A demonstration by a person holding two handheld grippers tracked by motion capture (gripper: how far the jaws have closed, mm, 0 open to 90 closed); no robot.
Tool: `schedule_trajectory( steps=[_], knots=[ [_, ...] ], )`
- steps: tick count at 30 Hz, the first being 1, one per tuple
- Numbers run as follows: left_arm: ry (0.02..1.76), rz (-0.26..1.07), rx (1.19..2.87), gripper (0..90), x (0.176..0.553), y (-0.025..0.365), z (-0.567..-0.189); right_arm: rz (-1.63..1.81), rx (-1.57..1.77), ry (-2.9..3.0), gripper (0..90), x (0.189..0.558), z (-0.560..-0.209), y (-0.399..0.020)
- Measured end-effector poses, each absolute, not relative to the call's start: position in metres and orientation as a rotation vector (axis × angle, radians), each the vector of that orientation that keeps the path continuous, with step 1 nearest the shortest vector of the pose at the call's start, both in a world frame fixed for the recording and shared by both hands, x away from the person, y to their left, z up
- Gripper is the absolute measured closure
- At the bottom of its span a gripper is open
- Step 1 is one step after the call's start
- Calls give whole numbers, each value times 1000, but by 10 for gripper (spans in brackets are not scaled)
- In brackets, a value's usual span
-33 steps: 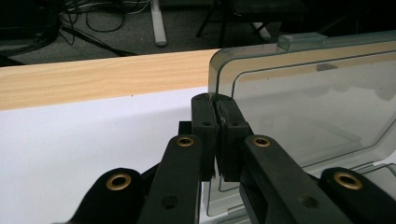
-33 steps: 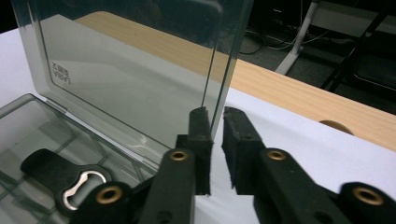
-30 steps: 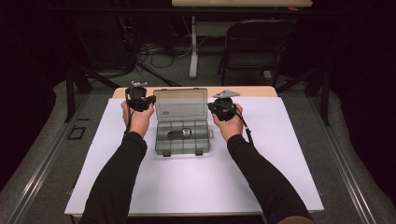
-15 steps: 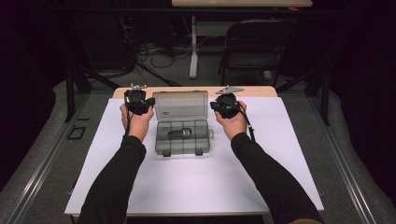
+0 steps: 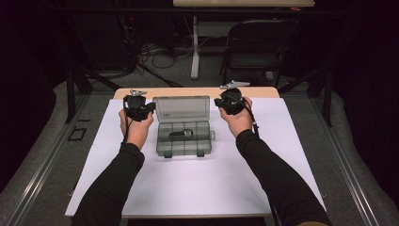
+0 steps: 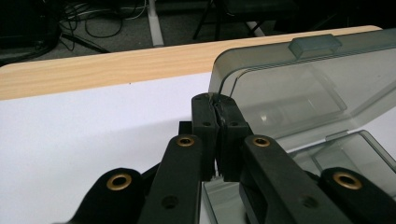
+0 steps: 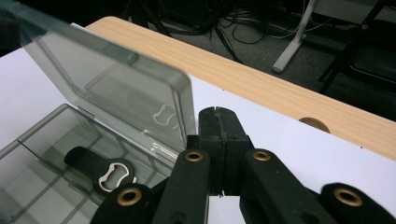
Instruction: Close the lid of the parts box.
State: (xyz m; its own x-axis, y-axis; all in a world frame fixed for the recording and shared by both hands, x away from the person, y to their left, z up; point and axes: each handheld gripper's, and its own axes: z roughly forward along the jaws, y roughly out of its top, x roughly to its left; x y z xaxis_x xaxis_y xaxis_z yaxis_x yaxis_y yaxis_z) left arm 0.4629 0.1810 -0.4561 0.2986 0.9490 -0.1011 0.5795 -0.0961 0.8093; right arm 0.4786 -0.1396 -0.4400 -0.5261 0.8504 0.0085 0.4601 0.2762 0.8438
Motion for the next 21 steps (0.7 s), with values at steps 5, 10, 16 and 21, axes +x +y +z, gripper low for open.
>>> schedule_trajectory(
  steps=[5,10,16,21],
  knots=[
    [1369,592,1798,881,453,182,-456,1168,1174,2088,900,479,-428,-140],
    [1353,585,1814,879,445,183,-457,1183,1158,2081,900,479,-418,-135],
    [1347,583,1820,879,438,183,-459,1185,1147,2095,900,481,-414,-125],
    [1343,574,1819,878,433,184,-461,1187,1128,2136,900,481,-417,-112]
  ],
)
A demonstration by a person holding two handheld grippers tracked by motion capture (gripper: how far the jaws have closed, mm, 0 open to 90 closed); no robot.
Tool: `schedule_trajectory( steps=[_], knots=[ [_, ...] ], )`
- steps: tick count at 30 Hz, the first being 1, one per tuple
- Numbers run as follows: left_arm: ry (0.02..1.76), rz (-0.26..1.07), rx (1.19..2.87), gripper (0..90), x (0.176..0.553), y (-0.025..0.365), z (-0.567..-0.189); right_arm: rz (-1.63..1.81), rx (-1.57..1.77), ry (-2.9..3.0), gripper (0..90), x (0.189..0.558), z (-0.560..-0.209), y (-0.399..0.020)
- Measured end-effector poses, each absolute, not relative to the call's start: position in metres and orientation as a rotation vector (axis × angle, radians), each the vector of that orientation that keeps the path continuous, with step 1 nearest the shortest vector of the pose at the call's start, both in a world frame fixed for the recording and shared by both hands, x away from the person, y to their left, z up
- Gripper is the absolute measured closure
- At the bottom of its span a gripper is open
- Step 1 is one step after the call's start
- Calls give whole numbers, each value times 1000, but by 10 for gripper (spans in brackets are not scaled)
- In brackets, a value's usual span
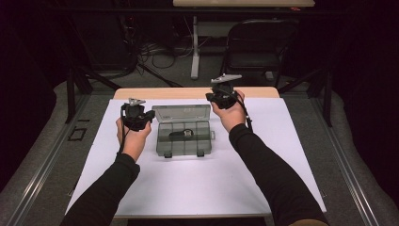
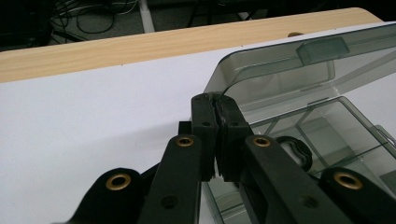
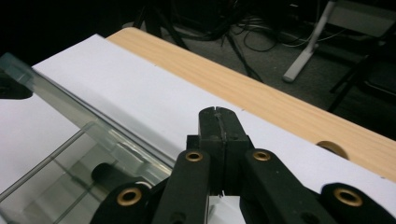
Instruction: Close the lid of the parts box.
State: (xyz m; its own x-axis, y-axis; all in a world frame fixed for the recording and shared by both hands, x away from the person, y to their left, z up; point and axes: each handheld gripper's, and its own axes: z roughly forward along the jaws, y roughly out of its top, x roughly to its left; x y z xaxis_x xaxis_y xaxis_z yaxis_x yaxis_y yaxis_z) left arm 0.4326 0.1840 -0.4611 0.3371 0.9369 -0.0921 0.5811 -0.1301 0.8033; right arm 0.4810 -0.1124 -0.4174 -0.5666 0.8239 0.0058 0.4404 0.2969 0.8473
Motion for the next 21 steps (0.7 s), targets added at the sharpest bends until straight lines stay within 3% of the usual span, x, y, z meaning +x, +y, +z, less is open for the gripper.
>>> schedule_trajectory(
  steps=[9,16,21],
  knots=[
    [1331,529,1823,867,427,187,-462,1185,1098,2220,900,476,-428,-98],
    [1301,482,1829,771,417,193,-461,1200,1096,2237,900,472,-432,-99],
    [1281,458,1848,761,405,200,-464,1214,1077,2244,900,466,-433,-102]
  ],
)
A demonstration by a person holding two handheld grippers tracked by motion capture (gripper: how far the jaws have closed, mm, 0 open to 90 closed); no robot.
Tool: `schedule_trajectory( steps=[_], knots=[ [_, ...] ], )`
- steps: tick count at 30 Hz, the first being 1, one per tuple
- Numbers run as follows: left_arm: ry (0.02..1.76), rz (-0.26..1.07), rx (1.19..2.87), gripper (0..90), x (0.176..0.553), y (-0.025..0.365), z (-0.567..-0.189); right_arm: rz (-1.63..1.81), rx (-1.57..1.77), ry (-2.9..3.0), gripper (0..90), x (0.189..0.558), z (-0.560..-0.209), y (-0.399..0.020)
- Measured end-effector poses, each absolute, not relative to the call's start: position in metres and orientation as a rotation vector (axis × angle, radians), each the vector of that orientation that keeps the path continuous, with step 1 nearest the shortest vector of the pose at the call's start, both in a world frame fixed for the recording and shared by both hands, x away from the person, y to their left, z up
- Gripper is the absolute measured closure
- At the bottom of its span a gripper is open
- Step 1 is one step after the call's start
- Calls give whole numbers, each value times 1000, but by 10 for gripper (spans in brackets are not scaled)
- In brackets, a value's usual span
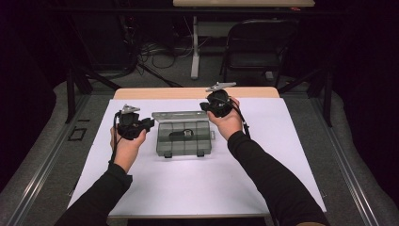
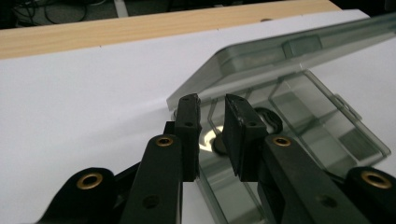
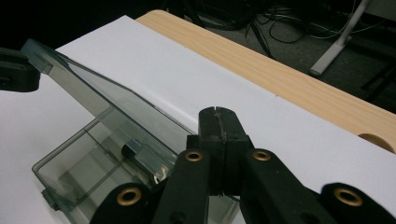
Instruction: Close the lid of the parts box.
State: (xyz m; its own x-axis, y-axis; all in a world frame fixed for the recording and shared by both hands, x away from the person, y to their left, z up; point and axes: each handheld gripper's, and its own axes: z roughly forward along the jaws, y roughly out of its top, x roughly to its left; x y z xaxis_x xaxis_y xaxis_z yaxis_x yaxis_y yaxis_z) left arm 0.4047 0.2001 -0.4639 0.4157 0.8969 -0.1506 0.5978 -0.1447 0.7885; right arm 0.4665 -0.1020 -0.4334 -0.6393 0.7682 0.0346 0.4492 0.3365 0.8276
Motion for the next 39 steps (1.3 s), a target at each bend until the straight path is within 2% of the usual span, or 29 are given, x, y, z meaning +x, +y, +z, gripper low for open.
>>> schedule_trajectory(
  steps=[5,9,39],
  knots=[
    [1257,428,1859,860,397,203,-465,1216,1066,2257,900,461,-437,-103],
    [1240,426,1880,897,394,200,-467,1221,1049,2272,900,456,-441,-103],
    [1240,353,1950,900,367,195,-517,1222,1059,2368,900,424,-496,-111]
  ],
)
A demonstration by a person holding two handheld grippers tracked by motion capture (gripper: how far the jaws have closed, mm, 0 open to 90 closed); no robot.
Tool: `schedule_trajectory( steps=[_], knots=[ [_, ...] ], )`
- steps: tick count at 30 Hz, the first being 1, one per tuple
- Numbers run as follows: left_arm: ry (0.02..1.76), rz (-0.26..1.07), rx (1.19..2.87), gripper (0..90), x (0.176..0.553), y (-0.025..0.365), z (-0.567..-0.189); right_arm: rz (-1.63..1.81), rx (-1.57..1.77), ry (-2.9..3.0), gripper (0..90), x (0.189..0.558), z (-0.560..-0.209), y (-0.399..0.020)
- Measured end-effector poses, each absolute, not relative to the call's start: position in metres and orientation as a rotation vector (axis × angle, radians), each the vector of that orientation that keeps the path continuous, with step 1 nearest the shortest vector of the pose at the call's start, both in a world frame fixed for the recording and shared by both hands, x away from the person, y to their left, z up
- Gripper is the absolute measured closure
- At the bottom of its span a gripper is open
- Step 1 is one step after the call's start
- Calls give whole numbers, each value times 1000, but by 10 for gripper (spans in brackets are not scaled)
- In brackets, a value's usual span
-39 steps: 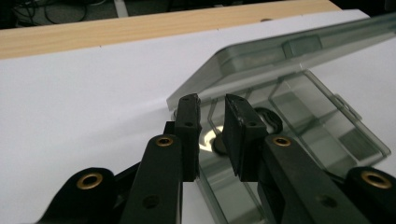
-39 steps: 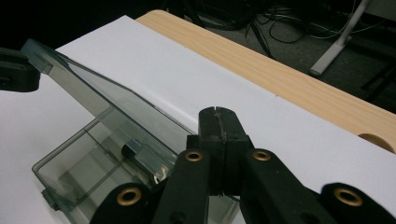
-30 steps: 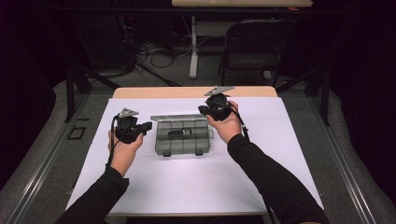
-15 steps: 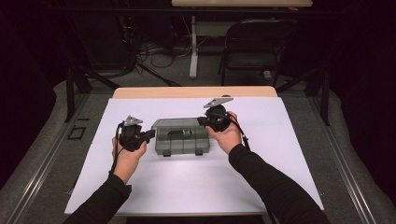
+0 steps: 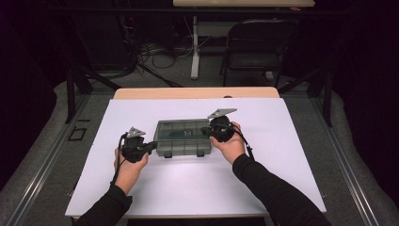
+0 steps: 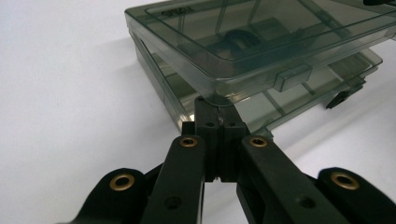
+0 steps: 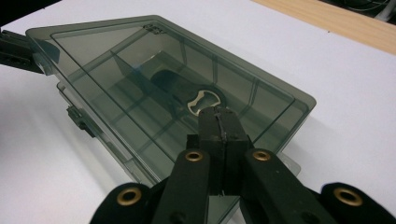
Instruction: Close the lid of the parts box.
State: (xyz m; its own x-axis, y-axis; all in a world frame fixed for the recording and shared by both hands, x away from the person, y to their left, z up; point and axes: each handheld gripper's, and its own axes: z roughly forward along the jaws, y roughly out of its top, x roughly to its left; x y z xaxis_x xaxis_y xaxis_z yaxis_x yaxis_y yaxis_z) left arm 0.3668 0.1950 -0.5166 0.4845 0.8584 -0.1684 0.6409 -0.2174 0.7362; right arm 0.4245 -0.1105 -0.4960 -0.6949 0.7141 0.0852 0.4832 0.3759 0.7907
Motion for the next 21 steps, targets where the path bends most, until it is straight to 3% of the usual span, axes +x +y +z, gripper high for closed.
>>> schedule_trajectory(
  steps=[21],
  knots=[
    [1243,348,1916,889,352,209,-515,1198,1084,2406,900,417,-519,-109]
  ],
)
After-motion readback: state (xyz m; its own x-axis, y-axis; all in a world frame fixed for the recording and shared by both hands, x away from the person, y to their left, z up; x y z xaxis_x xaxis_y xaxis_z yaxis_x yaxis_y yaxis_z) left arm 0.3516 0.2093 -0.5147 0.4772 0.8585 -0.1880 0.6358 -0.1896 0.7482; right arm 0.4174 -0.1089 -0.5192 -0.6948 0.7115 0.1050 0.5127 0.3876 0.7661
